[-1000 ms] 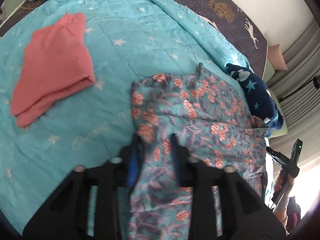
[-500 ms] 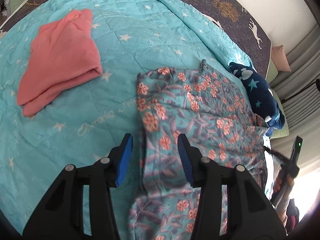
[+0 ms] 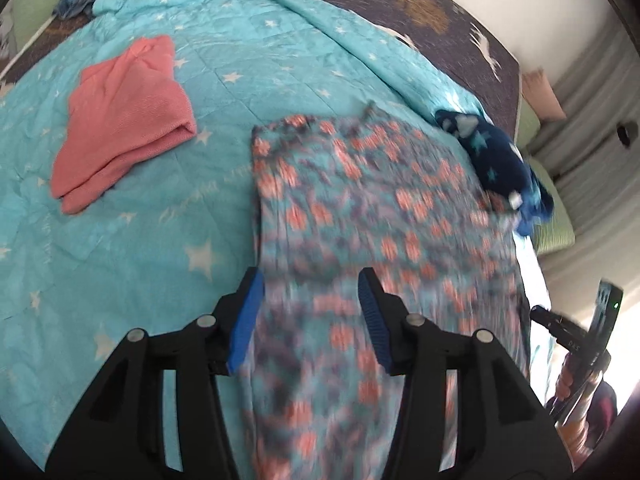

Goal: Fold small clothes

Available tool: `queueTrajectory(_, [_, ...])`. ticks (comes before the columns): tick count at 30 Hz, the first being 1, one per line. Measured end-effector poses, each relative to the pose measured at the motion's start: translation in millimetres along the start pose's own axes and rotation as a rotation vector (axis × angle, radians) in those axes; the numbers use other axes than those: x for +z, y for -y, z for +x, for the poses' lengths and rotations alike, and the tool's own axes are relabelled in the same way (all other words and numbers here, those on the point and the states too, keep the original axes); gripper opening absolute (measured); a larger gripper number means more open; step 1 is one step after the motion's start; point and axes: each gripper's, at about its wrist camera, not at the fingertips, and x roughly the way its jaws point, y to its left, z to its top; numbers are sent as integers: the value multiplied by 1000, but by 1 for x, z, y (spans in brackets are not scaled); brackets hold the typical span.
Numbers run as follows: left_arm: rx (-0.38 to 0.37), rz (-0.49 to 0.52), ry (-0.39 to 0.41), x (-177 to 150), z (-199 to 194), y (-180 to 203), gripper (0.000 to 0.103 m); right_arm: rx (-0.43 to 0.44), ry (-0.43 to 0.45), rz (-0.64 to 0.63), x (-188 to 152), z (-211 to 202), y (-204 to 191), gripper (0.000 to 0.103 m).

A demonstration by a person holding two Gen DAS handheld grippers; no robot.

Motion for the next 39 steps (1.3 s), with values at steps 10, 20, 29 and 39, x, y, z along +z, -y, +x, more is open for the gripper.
queueTrajectory(10, [25,65,-91,-110,-39,-8,61,-36,-39,-39,-92,-30,12,52])
queueTrajectory(20, [99,78,-13,-140,-62,-12,6,-1,-29,181,-122,-43,36,2])
queueTrajectory(29, [-9,35,-26,-193,-94,-21,58,143,-38,230,-178,-100,62,22])
queueTrajectory(39, [-63,5,-25,-251,-127,-22,60,174,-140,178,-253,-123,35,38])
